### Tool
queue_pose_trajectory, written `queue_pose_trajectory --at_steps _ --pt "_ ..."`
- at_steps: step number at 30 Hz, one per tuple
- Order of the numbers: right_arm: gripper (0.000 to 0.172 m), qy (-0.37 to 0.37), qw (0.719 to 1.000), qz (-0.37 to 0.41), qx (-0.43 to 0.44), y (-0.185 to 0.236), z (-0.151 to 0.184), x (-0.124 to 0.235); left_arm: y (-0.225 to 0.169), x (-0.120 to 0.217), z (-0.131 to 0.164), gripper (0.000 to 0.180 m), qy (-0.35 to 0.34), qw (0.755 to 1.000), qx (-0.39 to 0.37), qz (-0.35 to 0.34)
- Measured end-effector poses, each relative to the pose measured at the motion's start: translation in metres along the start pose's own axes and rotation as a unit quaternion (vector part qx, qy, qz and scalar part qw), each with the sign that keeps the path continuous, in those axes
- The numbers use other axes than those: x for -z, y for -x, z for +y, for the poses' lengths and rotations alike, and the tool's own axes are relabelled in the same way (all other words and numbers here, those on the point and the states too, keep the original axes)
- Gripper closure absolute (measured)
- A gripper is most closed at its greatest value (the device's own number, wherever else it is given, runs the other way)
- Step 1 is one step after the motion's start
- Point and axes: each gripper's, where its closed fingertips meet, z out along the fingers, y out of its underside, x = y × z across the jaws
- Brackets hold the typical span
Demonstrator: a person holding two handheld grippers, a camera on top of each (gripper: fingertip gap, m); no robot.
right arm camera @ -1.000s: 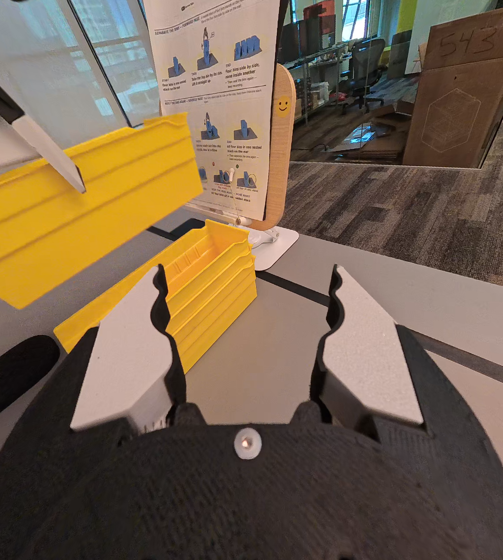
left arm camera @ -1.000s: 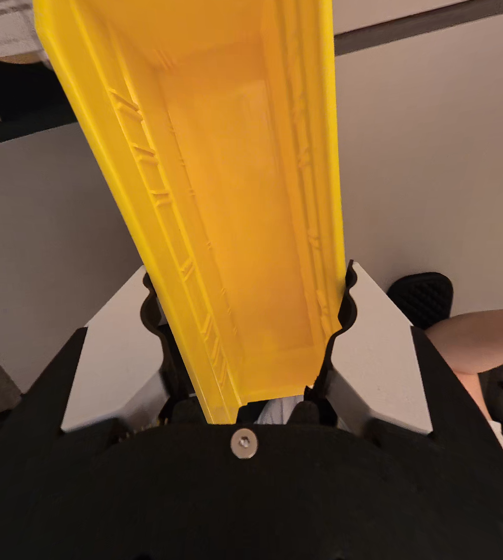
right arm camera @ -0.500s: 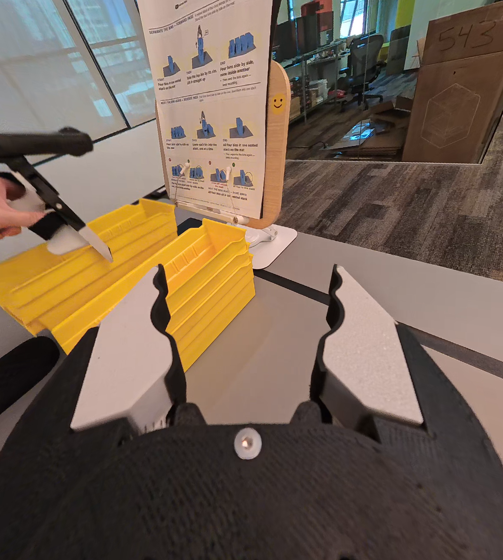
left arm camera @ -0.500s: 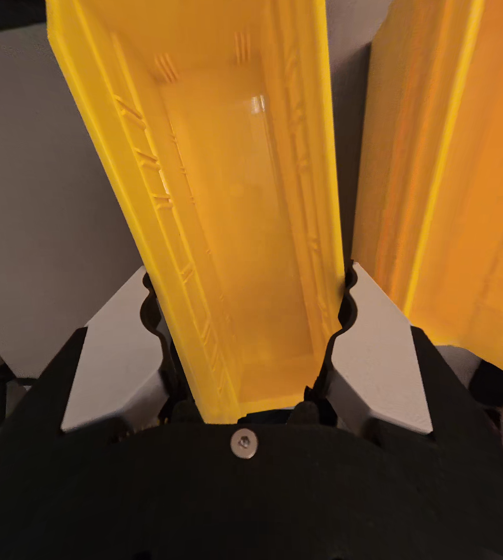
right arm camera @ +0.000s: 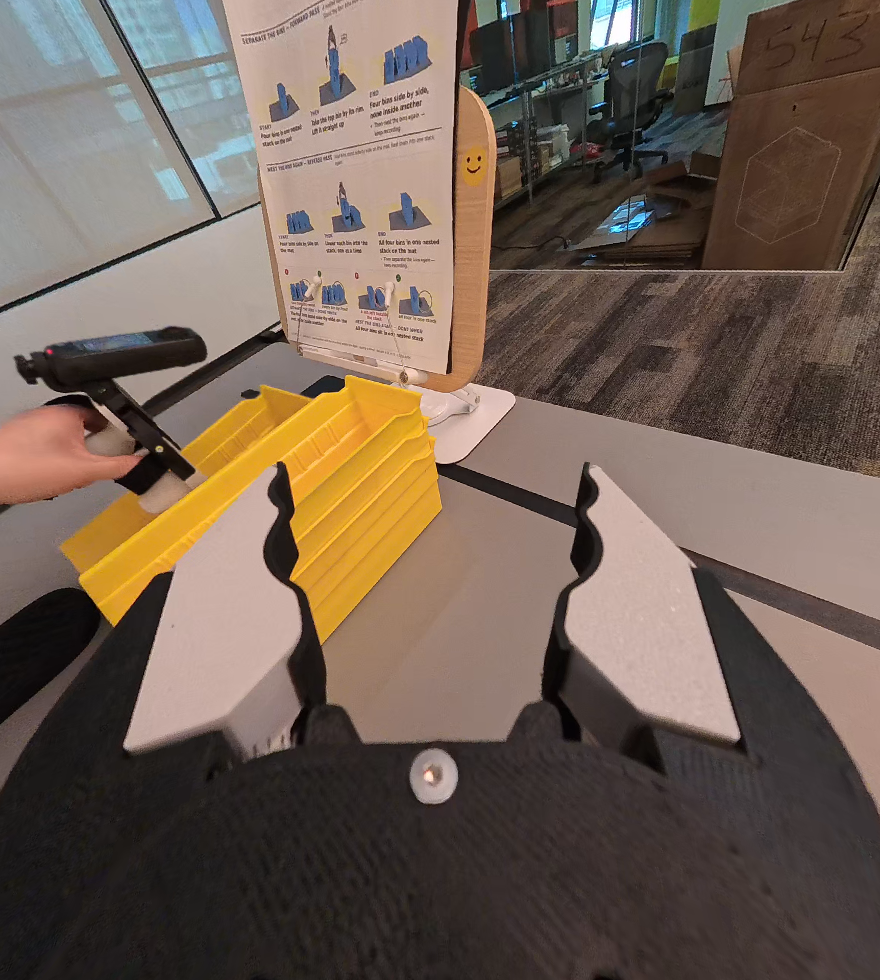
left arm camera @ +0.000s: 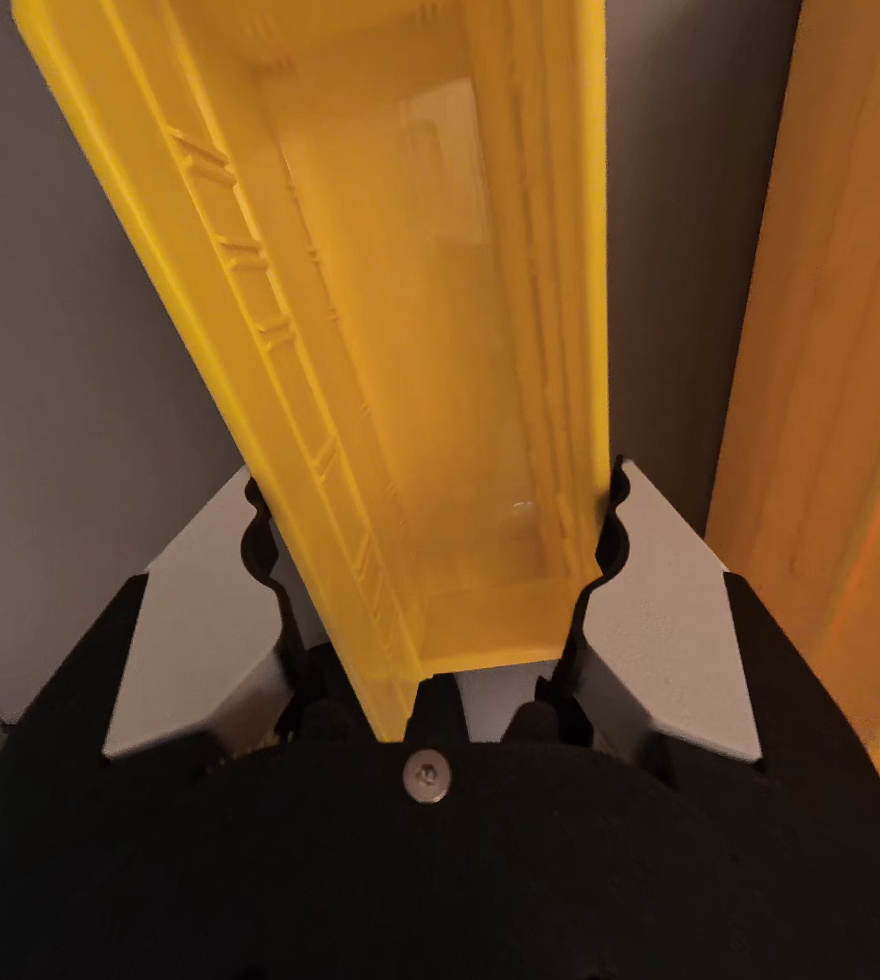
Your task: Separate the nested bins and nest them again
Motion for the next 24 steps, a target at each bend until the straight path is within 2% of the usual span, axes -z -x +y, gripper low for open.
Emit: queue_pose_trajectory --at_steps 5,8,10,12,15,17,20,24 --pt "0.065 0.005 1.000 0.003 -0.001 -0.002 0.003 -0.002 -0.008 -0.005 0.005 0.049 0.011 0.999 0.018 0.038" --pt "0.065 0.005 1.000 0.004 -0.002 -0.003 0.003 -0.002 -0.004 0.010 0.000 0.047 -0.002 0.999 0.021 0.036" --pt "0.065 0.006 1.000 0.004 -0.003 -0.003 0.003 -0.003 0.000 0.034 -0.013 0.047 -0.032 0.999 0.021 0.033" --pt "0.065 0.009 1.000 0.005 -0.002 -0.004 0.005 -0.004 -0.012 0.067 -0.027 0.047 -0.068 0.995 0.026 0.061" --pt "0.065 0.014 1.000 0.008 -0.001 -0.005 0.007 -0.006 -0.058 0.119 -0.048 0.048 -0.120 0.983 0.022 0.138" --pt "0.065 0.018 1.000 0.012 -0.002 -0.007 0.009 -0.007 -0.091 0.141 -0.057 0.048 -0.140 0.976 0.009 0.164" --pt "0.065 0.023 1.000 0.018 -0.002 -0.011 0.012 -0.008 -0.125 0.143 -0.064 0.058 -0.150 0.979 0.002 0.139" --pt "0.065 0.025 0.999 0.018 -0.007 -0.012 0.014 -0.008 -0.157 0.116 -0.063 0.050 -0.105 0.990 -0.016 0.098"
